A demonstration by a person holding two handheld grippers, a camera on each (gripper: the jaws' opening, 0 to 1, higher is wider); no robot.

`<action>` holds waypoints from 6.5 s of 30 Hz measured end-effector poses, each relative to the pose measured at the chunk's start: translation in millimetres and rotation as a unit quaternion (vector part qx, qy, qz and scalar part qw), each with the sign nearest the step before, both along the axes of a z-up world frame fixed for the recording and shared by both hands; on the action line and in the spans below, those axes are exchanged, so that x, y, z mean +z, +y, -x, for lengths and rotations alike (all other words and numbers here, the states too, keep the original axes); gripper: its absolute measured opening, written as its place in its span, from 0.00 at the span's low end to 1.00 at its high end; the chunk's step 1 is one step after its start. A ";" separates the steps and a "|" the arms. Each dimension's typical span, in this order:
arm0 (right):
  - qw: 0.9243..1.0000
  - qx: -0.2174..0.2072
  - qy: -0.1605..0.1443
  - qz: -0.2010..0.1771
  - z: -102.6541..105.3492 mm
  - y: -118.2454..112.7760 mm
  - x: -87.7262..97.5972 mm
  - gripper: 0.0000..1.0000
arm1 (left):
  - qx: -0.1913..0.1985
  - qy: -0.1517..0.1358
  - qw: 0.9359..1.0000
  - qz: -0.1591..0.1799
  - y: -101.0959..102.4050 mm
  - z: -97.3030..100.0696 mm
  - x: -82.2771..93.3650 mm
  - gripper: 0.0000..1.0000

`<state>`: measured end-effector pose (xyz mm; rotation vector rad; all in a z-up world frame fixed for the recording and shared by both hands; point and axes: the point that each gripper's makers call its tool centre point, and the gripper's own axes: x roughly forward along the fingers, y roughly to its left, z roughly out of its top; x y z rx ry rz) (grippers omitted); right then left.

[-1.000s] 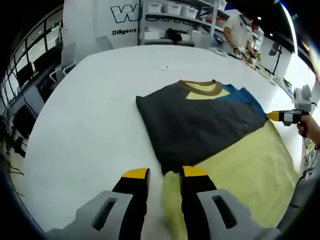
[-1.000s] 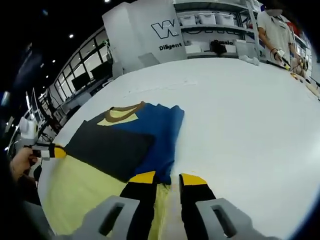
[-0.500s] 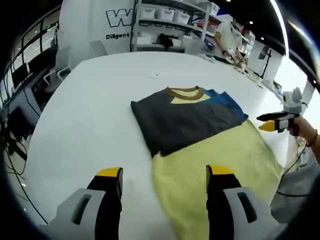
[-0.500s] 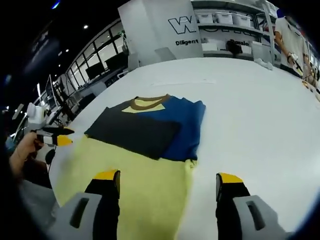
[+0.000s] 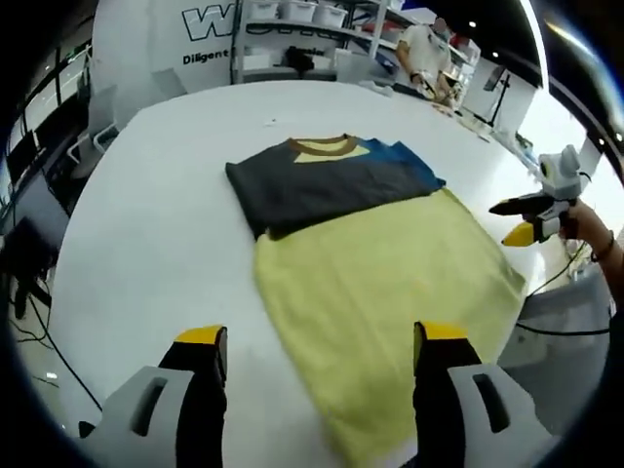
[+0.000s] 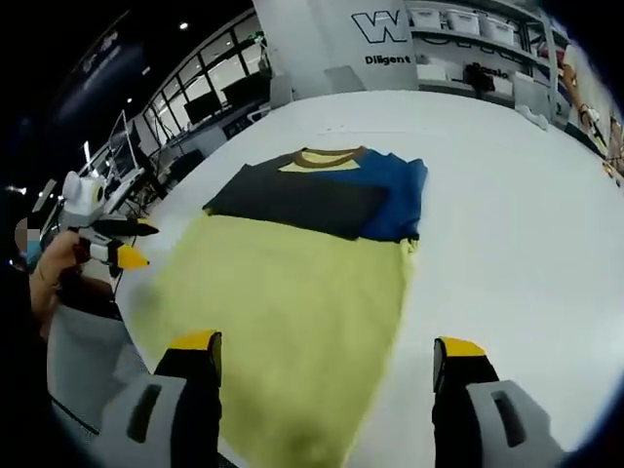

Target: Fold the garment on the visible template until the final outline fits inside the template.

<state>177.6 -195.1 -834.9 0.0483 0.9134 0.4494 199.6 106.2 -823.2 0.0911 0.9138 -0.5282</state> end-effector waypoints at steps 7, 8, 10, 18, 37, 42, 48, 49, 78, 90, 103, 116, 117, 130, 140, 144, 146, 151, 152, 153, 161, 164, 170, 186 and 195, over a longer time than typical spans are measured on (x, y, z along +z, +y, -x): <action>1.000 0.008 0.019 0.006 25.4 -3.5 -3.9 0.88 | 0.005 0.022 1.000 -0.007 6.0 24.6 -4.2 0.73; 1.000 0.013 0.026 0.013 30.7 -4.7 -6.0 0.88 | 0.006 0.028 1.000 -0.009 7.1 28.4 -5.6 0.71; 0.999 0.015 0.026 0.016 35.3 -5.6 -6.6 0.85 | 0.005 0.030 0.999 -0.011 9.0 35.1 -7.4 0.70; 0.999 0.019 0.043 0.023 54.1 -8.5 -10.3 0.73 | 0.004 0.052 0.998 -0.022 8.7 60.1 -15.4 0.61; 0.993 0.016 0.097 0.071 90.8 -15.1 -27.9 0.45 | 0.034 0.100 0.993 -0.062 18.9 98.3 -34.9 0.36; 0.992 0.001 0.099 0.075 91.1 -19.4 -28.5 0.30 | 0.048 0.113 0.991 -0.056 16.6 101.5 -39.3 0.30; 0.991 -0.010 0.112 0.071 96.2 -20.8 -31.7 0.26 | 0.039 0.108 0.991 -0.074 17.6 101.6 -40.5 0.24; 0.991 -0.010 0.112 0.069 96.9 -20.0 -32.1 0.24 | 0.041 0.108 0.991 -0.072 17.8 101.5 -40.6 0.24; 0.984 0.011 0.132 0.121 102.0 -29.0 -37.0 0.00 | 0.043 0.143 0.986 -0.068 22.5 109.5 -44.7 0.04; 0.978 0.035 0.154 0.139 111.1 -36.7 -29.9 0.00 | -0.002 0.175 0.981 -0.090 18.2 130.2 -45.5 0.04; 0.973 0.052 0.174 0.146 124.6 -36.0 -32.3 0.00 | -0.012 0.187 0.978 -0.095 18.4 143.1 -45.8 0.04; 0.975 0.051 0.178 0.121 128.9 -35.8 -19.6 0.00 | -0.037 0.196 0.974 -0.104 16.7 151.8 -36.4 0.04; 0.981 0.055 0.149 0.114 118.6 -33.8 -13.4 0.00 | -0.038 0.193 0.976 -0.092 14.6 149.1 -32.1 0.04; 0.998 0.021 0.036 0.054 50.7 -30.8 50.8 0.00 | 0.036 0.120 0.992 0.026 15.7 78.6 18.2 0.04; 0.999 0.004 -0.011 0.032 -0.1 -32.9 77.4 0.00 | 0.095 0.021 0.992 0.085 13.8 21.0 58.7 0.04; 0.999 -0.012 -0.032 0.013 -23.7 -33.8 85.1 0.00 | 0.105 -0.004 0.990 0.098 14.9 0.8 70.5 0.04; 0.999 -0.017 -0.041 0.001 -35.3 -33.7 89.5 0.00 | 0.102 -0.010 0.990 0.099 13.9 -7.1 74.1 0.04; 0.998 -0.029 -0.060 -0.019 -64.7 -33.2 96.6 0.00 | 0.098 -0.047 0.991 0.083 14.7 -35.6 81.7 0.04; 0.997 -0.033 -0.060 -0.021 -68.2 -33.8 96.7 0.00 | 0.099 -0.054 0.990 0.086 14.6 -41.1 83.3 0.04; 0.997 -0.036 -0.061 -0.022 -73.5 -34.2 96.8 0.00 | 0.102 -0.059 0.989 0.087 14.5 -47.9 84.0 0.04; 0.994 -0.061 -0.077 -0.037 -108.8 -33.2 101.7 0.00 | 0.107 -0.102 0.986 0.076 13.9 -99.3 90.6 0.04; 0.993 -0.073 -0.081 -0.038 -125.2 -33.8 101.2 0.00 | 0.110 -0.114 0.985 0.072 12.5 -118.6 93.5 0.04; 0.991 -0.094 -0.088 -0.026 -151.5 -34.8 98.9 0.00 | 0.116 -0.133 0.982 0.062 10.4 -154.8 94.2 0.04; 0.988 -0.135 -0.072 -0.012 -208.1 -38.1 75.6 0.00 | 0.126 -0.131 0.983 0.035 11.3 -211.4 54.7 0.04; 0.988 -0.153 -0.031 -0.009 -229.3 -42.2 36.8 0.00 | 0.147 -0.103 0.984 0.012 8.3 -232.9 12.2 0.04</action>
